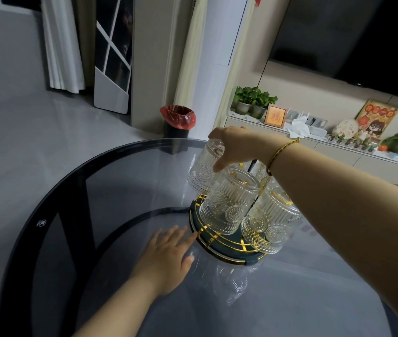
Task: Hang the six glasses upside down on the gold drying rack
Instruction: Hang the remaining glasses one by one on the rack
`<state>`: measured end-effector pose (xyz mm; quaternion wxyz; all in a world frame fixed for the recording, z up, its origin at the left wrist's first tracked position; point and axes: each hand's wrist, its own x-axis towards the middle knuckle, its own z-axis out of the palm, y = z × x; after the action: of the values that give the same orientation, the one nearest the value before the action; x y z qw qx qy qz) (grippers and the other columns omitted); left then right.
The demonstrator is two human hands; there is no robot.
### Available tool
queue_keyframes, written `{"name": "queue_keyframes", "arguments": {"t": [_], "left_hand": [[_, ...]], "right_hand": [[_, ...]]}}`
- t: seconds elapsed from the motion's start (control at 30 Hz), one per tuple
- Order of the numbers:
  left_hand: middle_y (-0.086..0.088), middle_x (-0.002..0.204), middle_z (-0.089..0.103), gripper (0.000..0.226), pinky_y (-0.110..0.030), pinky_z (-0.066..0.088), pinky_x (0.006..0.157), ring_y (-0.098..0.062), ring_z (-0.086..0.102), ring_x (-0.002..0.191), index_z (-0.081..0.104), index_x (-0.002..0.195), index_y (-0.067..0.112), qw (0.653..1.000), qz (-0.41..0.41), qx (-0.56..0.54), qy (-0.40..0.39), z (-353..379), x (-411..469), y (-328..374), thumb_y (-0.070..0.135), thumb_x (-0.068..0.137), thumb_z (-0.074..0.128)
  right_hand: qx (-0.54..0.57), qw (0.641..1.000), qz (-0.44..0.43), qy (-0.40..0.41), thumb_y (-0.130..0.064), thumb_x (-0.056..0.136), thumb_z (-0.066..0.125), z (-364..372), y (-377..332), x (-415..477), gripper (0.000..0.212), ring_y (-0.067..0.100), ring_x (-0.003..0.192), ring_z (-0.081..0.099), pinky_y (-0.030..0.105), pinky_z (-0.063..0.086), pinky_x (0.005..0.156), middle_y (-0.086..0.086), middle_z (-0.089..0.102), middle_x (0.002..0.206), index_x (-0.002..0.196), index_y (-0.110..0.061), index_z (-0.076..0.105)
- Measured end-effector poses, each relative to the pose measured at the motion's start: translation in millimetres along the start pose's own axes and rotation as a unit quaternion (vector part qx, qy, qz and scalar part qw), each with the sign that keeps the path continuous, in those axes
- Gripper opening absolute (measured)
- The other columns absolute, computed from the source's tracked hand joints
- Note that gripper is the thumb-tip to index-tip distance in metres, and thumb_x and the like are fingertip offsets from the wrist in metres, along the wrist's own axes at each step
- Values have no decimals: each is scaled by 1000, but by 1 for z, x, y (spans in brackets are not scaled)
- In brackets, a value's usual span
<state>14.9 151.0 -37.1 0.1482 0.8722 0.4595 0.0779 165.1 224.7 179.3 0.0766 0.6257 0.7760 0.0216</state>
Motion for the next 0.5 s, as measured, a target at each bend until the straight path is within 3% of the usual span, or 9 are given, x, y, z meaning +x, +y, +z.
{"name": "queue_keyframes", "arguments": {"t": [0.5], "left_hand": [[5, 157, 5, 53, -37, -3, 117, -13, -2, 144, 3, 143, 33, 1000, -5, 9, -5, -2, -1, 2, 40, 95, 23]], "right_hand": [[-43, 998, 14, -42, -52, 64, 65, 3, 1, 2, 82, 24, 121, 41, 42, 16, 106, 2, 49, 131, 130, -18, 31]]}}
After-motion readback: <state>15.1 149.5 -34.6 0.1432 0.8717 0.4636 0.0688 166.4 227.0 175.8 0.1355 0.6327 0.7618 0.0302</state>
